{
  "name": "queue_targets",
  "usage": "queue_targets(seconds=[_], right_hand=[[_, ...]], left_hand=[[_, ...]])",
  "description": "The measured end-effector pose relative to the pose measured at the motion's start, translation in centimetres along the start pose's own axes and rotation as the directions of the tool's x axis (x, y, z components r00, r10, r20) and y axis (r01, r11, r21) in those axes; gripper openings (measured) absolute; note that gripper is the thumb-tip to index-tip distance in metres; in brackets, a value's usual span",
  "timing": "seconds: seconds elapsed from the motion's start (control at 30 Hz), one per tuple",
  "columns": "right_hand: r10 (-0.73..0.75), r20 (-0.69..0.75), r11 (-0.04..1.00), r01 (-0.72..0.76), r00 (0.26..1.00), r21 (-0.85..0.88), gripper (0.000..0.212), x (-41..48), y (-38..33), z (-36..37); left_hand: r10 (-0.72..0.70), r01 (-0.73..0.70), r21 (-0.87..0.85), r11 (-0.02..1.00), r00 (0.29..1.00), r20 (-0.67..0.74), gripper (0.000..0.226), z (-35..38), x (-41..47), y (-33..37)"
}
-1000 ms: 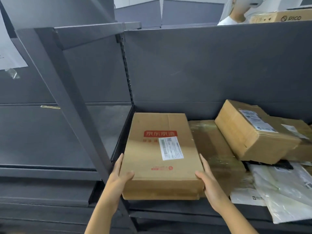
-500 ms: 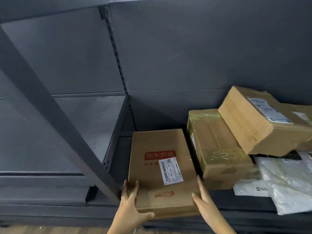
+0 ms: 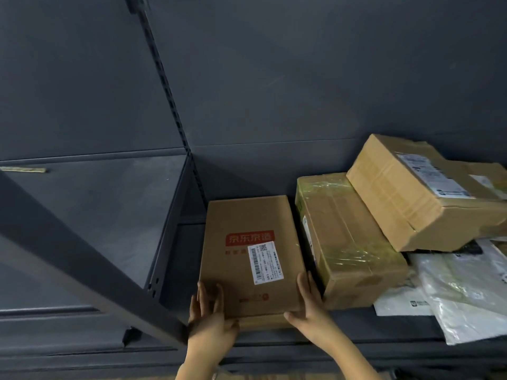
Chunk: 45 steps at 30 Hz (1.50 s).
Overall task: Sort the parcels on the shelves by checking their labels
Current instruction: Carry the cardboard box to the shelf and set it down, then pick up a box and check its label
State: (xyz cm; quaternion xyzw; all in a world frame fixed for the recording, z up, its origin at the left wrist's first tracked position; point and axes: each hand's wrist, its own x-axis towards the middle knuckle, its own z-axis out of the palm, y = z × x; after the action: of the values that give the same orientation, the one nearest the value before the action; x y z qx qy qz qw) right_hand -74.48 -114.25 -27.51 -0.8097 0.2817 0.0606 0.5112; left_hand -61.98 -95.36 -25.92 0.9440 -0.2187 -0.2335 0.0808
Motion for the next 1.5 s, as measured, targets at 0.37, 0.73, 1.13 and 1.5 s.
queue_targets(seconds=[0.37, 0.73, 1.13, 1.5], right_hand=[[0.013, -0.067, 0.998, -0.017, 0.998, -0.065, 0.098, -0.3, -0.5, 0.3], [-0.137, -0.328, 0.977, 0.182, 0.935, 0.110, 0.030, -11.4, -7.2, -8.6], [0.272, -0.752, 0.867, 0.185, 0.600, 0.462, 0.054, -7.3, -0.5, -30.4], [0.155, -0.783, 0.837, 0.341, 0.603, 0.429, 0.036, -6.7, -1.7, -29.1]], left_hand=[[-0.086, 0.077, 0.159, 0.984, 0.995, 0.051, 0.095, -0.2, 0.6, 0.6], [0.215, -0.229, -0.129, 0.965, 0.970, -0.111, 0.073, -5.3, -2.1, 13.9], [0.493, -0.452, -0.711, 0.539, 0.854, -0.169, 0.096, -8.6, -3.1, 32.9], [0.453, -0.208, -0.960, 0.189, 0.886, -0.102, 0.066, -7.2, -2.3, 35.2]])
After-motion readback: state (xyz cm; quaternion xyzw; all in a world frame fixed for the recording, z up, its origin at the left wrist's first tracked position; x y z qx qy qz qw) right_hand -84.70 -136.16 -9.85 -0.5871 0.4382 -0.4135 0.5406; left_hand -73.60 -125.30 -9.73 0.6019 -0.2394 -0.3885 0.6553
